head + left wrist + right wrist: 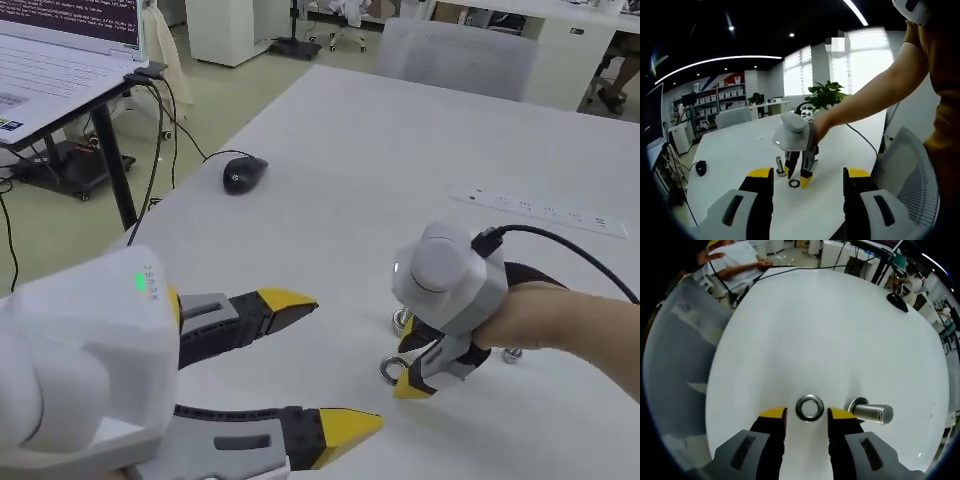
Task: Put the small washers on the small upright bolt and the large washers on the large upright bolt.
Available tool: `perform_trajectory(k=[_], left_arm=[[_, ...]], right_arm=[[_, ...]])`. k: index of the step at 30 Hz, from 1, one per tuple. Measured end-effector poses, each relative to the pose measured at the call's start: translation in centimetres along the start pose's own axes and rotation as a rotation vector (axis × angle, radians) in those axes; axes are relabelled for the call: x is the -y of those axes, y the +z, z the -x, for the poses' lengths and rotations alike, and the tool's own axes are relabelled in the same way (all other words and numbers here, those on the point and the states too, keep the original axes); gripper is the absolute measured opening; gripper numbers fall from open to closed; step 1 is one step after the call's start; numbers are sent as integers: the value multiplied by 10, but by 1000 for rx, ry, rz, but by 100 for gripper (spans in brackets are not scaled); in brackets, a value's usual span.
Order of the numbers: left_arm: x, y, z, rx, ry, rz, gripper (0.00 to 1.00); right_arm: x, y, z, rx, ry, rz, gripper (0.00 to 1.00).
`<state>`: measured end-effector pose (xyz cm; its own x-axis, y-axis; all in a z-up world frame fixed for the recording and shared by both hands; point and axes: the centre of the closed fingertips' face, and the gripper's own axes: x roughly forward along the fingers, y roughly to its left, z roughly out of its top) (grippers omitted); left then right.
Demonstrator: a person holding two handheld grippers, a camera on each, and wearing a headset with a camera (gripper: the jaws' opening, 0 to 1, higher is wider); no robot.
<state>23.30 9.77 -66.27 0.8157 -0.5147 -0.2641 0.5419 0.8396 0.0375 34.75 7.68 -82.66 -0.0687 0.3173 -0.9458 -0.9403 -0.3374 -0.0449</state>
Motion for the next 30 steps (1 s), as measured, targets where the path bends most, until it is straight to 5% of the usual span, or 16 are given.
perform_trajectory(k=[17, 30], left_arm=[[1, -2, -2, -4, -2, 2, 55], [-1, -5, 0, -11, 7, 2, 55]], right_arm=[[-2, 0, -1, 7, 32, -34, 31], [2, 2, -1, 8, -3, -36, 22]])
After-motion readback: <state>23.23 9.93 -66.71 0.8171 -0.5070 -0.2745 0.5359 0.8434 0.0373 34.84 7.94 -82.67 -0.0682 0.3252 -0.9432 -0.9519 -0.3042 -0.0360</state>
